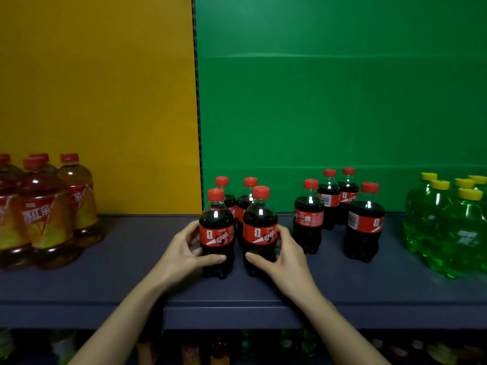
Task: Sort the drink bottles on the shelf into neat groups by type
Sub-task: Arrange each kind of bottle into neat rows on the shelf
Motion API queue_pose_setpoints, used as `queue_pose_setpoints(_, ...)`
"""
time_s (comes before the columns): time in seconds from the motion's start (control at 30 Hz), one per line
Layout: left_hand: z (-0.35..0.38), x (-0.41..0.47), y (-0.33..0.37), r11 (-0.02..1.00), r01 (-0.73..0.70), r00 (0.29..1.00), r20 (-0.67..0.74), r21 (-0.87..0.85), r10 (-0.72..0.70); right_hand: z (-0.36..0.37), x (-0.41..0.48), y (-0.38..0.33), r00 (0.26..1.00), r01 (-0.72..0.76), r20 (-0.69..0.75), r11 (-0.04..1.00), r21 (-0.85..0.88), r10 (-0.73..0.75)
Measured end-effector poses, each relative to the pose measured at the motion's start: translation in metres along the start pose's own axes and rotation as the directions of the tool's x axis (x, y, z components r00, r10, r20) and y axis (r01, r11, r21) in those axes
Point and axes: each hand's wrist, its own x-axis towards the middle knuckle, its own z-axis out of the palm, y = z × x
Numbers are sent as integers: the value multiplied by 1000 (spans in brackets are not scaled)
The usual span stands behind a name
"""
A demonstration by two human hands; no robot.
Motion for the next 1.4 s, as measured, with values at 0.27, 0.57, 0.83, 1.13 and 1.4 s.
queue_pose_setpoints(0.27,-6,6,-8,1000,-1,995,98,-4,1,15,0,-6,1000,3,1,997,-83,-3)
queue_pose_setpoints(0.57,5,-7,4,972,-80,991,-82,222,101,2,-7,-9,999,-33,22,991,-128,36)
queue_pose_setpoints(0.83,61,-21,35,641,-429,702,-211,636,680,-96,-12,26,935,-13,-351,987,-158,-44)
queue_pose_setpoints(1.13,173,24,32,812,-234,952,-44,534,303,-176,12,88,964,-208,-176,977,-37,199)
queue_pose_setpoints(1.4,188,88,16,976,215,976,-41,-23,-215,-182,31,109,955,-257,210,939,228,211)
